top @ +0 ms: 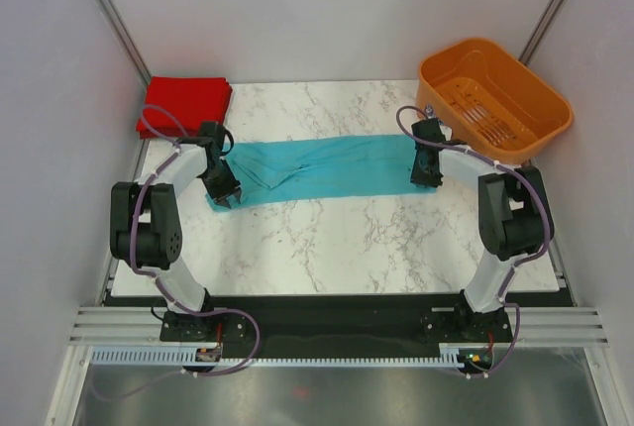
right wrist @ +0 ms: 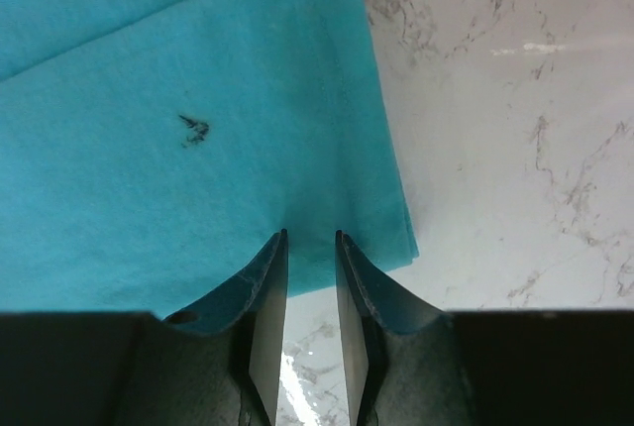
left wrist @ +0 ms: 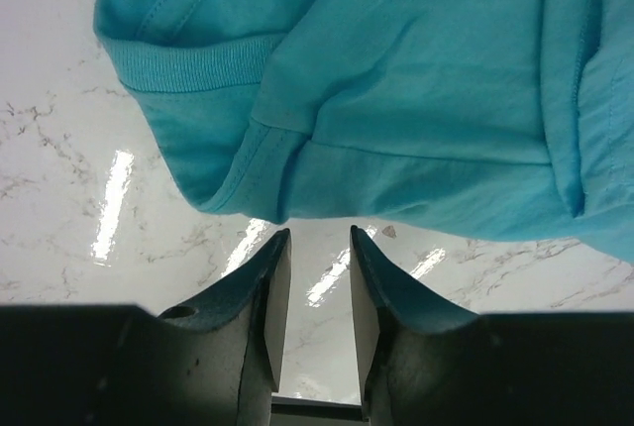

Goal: Fold and stack the t-shirts
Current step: Fold the tshirt

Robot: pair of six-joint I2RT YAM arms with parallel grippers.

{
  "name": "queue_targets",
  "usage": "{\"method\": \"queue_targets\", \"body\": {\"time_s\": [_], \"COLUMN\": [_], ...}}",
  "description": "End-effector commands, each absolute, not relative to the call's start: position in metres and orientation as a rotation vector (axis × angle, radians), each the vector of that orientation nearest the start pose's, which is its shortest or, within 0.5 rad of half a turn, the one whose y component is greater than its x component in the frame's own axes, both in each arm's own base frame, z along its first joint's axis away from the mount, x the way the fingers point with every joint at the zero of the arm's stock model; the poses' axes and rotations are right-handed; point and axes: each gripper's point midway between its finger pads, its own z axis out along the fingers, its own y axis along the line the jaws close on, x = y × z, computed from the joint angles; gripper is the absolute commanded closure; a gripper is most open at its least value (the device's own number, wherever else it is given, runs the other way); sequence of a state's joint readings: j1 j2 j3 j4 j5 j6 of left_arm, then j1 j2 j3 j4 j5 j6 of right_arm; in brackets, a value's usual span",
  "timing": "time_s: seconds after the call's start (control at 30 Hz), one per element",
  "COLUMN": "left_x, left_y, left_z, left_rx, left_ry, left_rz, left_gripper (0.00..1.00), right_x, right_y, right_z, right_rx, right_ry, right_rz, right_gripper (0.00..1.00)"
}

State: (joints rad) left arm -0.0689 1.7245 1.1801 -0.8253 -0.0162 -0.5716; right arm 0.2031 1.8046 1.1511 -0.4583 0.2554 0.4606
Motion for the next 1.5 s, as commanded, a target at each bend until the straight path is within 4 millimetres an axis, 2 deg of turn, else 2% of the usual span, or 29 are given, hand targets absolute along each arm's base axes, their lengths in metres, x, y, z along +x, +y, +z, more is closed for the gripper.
{"method": "queue_targets", "body": {"time_s": [0.0,0.1,0.3,0.57,0.8,0.9,0.97,1.1,1.27,1.37,1.47], "left_x": [0.336,0.337,0.320,0.292,0.292,0.299,0.305,0.313,0.323,0.327,0.324], "left_y": [-0.041,-0.034,-0.011,-0.003,0.032,0.023,0.018,0.014,-0.007,-0.019,-0.018], "left_z": [0.057,0.053,0.037,0.028,0.038,0.056,0.071,0.090,0.091,0.082,0.060], "left_rx": [-0.807,-0.805,-0.870,-0.880,-0.944,-0.909,-0.864,-0.849,-0.854,-0.850,-0.865], "left_ry": [2.722,2.715,2.745,2.827,2.771,2.747,2.718,2.674,2.677,2.712,2.757], "left_rz": [-0.103,-0.046,0.127,0.199,0.294,0.192,0.125,0.069,-0.075,-0.150,-0.118], "left_gripper": [0.62,0.64,0.69,0.72,0.72,0.71,0.70,0.69,0.68,0.68,0.68], "right_x": [0.394,0.390,0.373,0.351,0.342,0.342,0.347,0.357,0.371,0.375,0.373], "right_y": [0.041,0.038,0.028,0.023,0.020,0.023,0.026,0.037,0.050,0.045,0.039], "right_z": [0.024,0.013,0.003,0.015,0.020,0.030,0.046,0.064,0.059,0.049,0.036], "right_rx": [0.383,0.384,0.383,0.383,0.382,0.377,0.379,0.373,0.358,0.353,0.353], "right_ry": [2.557,2.580,2.621,2.618,2.618,2.607,2.573,2.538,2.541,2.552,2.573], "right_rz": [-0.210,-0.239,-0.321,-0.318,-0.328,-0.292,-0.252,-0.165,-0.088,-0.134,-0.188], "right_gripper": [0.66,0.66,0.67,0.66,0.66,0.66,0.66,0.64,0.64,0.64,0.64]}}
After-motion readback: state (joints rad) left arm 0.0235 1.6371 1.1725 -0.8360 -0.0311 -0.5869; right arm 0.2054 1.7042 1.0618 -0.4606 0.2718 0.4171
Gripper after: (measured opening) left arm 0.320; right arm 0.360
